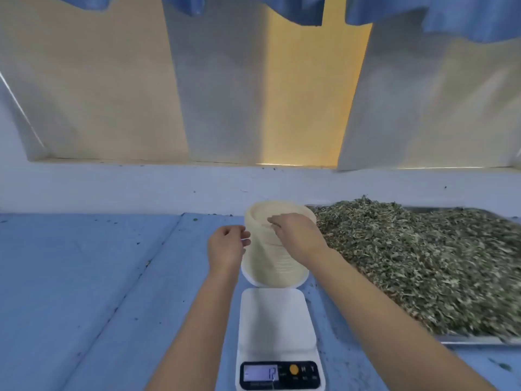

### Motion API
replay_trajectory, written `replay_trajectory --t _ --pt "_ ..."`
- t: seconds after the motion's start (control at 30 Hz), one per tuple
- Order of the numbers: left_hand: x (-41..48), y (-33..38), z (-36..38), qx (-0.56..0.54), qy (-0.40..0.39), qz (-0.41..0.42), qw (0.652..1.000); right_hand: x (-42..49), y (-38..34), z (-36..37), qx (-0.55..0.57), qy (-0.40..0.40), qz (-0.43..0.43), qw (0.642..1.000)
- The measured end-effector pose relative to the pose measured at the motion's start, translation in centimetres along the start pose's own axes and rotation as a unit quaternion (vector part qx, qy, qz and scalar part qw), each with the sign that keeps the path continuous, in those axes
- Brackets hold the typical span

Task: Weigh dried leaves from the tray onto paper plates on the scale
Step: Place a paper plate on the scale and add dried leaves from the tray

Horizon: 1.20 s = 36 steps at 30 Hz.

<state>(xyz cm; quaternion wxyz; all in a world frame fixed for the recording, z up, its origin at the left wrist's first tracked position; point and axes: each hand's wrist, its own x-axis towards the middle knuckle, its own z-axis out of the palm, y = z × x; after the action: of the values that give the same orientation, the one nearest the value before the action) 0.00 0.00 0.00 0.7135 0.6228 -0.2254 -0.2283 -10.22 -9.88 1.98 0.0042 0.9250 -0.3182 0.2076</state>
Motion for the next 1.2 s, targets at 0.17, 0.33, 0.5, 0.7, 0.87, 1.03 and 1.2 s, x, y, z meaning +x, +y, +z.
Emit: replay_trajectory --t 0.17,0.33,0.5,0.7,0.87,1.03,1.2 --pt "-0.1 -1.6 -0.3 -0.016 0.003 -0.038 0.999 -0.2 0.4 1.0 -0.004 -0.016 0.004 1.0" --pt "-0.2 -1.7 -1.0 -0.017 0.025 -0.039 0.999 0.1 0.3 1.4 -0.032 0.022 -0.016 0.999" --pt "-0.5 -1.3 -0.7 -0.032 0.025 -0.022 0.999 0.0 0.2 1.5 -0.011 0.083 -0.045 0.995" --pt "-0.6 -0.6 -0.4 -0.081 0.045 0.009 0.996 -2.0 -0.9 0.6 0.004 0.148 -0.135 0.98" --pt "-1.0 -0.3 -1.7 -0.081 0.089 0.062 0.991 -6.3 -2.2 1.1 -0.018 0.247 -0.253 0.935" --pt "-3.7 -2.1 -3.7 -0.002 0.085 0.103 0.991 -9.6 -2.4 1.3 0.219 0.255 -0.123 0.934" --pt "-5.7 -4.2 -4.5 0.07 0.037 0.093 0.992 -11.6 -2.3 2.0 0.551 0.214 0.099 0.8"
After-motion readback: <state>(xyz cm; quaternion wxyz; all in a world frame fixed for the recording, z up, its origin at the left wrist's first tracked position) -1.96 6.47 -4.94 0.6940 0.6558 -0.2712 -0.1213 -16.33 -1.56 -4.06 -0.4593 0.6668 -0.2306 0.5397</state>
